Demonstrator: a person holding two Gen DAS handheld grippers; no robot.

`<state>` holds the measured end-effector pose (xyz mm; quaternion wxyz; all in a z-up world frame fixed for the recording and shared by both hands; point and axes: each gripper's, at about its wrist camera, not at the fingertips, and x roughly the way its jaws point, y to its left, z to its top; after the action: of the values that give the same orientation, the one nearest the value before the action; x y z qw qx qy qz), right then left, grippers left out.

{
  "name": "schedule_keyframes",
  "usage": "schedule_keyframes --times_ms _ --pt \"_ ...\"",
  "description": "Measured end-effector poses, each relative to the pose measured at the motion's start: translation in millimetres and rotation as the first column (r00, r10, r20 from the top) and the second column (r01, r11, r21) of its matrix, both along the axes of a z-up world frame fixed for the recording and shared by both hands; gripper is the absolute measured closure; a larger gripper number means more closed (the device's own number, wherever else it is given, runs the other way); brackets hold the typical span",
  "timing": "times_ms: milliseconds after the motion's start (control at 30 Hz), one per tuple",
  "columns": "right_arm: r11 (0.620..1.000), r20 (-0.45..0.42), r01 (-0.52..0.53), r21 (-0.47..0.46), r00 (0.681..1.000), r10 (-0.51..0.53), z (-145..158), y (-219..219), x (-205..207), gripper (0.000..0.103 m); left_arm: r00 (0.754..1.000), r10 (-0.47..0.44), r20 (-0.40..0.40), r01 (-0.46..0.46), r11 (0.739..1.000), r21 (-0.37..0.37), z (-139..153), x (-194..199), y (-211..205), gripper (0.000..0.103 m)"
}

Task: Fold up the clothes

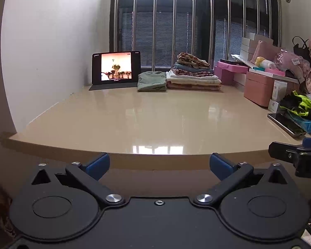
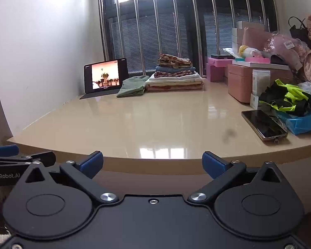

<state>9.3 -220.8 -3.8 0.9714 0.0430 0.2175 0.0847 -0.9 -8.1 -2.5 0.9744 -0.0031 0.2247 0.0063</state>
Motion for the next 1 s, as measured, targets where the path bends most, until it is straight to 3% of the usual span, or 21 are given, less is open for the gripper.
schedule_keyframes --times_ms 1000 --pt "1.000 -0.015 -0.007 0.000 1.000 0.007 -1.7 1.2 -0.4 0.001 1.000 -0.005 -0.004 0.005 1.000 0.009 -1.1 -2.4 2.5 0.000"
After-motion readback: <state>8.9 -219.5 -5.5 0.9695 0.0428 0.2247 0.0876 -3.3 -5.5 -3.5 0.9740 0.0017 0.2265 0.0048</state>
